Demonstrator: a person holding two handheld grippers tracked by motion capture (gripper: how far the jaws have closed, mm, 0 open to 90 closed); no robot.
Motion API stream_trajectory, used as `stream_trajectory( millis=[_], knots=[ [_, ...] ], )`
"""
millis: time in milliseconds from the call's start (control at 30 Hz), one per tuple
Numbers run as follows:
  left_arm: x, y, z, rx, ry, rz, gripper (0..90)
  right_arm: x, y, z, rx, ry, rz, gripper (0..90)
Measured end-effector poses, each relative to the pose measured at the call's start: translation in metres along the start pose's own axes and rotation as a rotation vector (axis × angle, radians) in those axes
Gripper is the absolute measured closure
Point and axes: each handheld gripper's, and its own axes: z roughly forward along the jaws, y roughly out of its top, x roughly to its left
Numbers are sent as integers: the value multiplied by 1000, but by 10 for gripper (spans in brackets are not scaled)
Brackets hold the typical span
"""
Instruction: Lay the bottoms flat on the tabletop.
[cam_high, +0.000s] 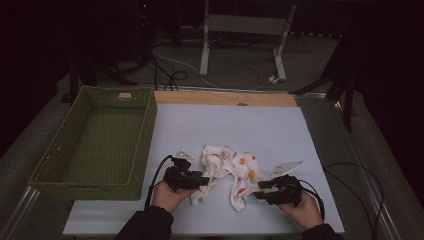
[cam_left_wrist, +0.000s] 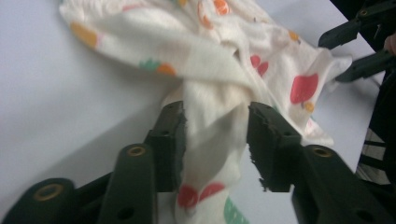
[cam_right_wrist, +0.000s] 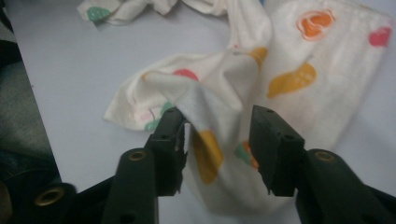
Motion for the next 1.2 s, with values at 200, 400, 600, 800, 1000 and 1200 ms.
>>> stream_trajectory(
  millis=[200,400,600,800,1000,1200],
  knots=[
    [-2,8,14,27,29,12,596,2,11,15,11,9,-14,547],
    [5,3,25,54,6,-8,841,-3,10,24,29,14,-1,814],
    [5,-8,20,44,-46,-54,863,3,6,21,55,41,-18,842],
    [-2,-20,13,53,-76,-57,864,8,-4,14,56,62,-17,844],
    [-6,-21,8,55,-71,-30,731,10,-13,8,41,77,-1,744],
    [-9,-10,-4,29,-35,3,655,7,-11,-5,12,45,8,625]
  ],
)
